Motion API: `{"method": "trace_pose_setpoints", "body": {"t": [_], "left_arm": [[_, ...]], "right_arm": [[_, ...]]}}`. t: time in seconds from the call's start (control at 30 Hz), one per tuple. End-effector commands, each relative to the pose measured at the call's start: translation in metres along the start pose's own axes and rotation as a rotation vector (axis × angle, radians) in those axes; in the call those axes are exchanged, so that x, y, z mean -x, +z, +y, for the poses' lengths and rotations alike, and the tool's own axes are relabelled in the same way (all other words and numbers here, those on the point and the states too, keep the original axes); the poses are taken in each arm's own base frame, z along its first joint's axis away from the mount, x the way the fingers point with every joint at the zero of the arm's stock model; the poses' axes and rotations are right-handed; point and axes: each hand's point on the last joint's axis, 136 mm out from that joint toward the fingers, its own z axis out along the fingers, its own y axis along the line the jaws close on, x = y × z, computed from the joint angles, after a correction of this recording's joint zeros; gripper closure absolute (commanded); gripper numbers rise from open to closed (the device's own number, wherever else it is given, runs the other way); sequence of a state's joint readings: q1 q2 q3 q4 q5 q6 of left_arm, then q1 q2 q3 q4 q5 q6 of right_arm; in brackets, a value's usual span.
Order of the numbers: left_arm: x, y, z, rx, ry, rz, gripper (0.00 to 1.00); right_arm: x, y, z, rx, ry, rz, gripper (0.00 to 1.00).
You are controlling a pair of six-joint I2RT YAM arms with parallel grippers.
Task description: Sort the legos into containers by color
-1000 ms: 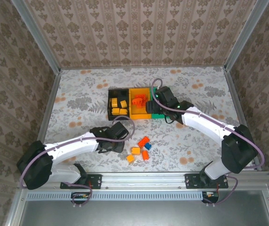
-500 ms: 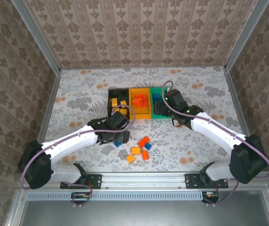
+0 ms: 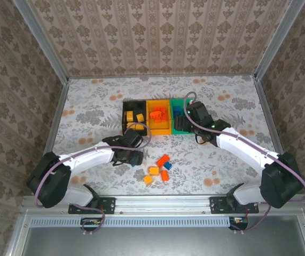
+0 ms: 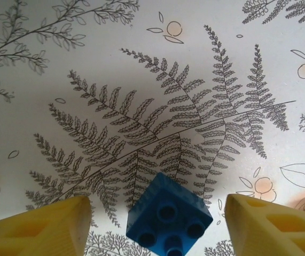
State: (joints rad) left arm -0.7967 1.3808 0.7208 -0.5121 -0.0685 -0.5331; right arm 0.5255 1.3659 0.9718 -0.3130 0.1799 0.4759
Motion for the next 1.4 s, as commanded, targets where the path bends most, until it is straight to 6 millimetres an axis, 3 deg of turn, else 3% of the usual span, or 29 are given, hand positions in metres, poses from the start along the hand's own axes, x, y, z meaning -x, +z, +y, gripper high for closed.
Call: {"method": "trace_pose_setpoints", "body": {"t": [0.0,0.33,0.5,0.6,0.7,0.83,0.97,1.17,1.37], "left_arm": [[-0.006,0.008,-0.003,-0.020,0.018,0.024,0.36],[-0.036,0.025,0.006,-0.003,-0.009,0.116,0.52],[-0.030,0.023,0.004,-0.013,-0.009,0.093,0.58],[-0.017,0.010,-0.002,-0.028,-0.001,0.058,0.61],[0.009,-0.016,-0.017,-0.065,0.021,-0.022,0.61],[0.062,-0.051,-0.049,-0.142,0.064,-0.173,0.61],[0.121,-0.062,-0.087,-0.204,0.113,-0.273,0.61],[0.204,-0.061,-0.146,-0.294,0.186,-0.379,0.61],[0.257,-0.034,-0.174,-0.315,0.202,-0.374,0.61]], "right_arm": [[0.006,-0.007,-0.005,-0.005,0.027,-0.024,0.16],[0.007,-0.005,-0.006,-0.007,0.032,-0.023,0.16],[0.009,-0.006,-0.007,-0.009,0.037,-0.026,0.16],[0.009,-0.008,-0.010,-0.017,0.045,-0.031,0.16],[0.010,-0.011,-0.018,-0.031,0.064,-0.040,0.16],[0.006,-0.015,-0.034,-0.069,0.105,-0.054,0.16],[-0.004,-0.019,-0.051,-0.102,0.155,-0.055,0.16],[-0.018,-0.028,-0.066,-0.135,0.179,-0.050,0.16],[-0.029,-0.033,-0.073,-0.144,0.185,-0.039,0.16]]}}
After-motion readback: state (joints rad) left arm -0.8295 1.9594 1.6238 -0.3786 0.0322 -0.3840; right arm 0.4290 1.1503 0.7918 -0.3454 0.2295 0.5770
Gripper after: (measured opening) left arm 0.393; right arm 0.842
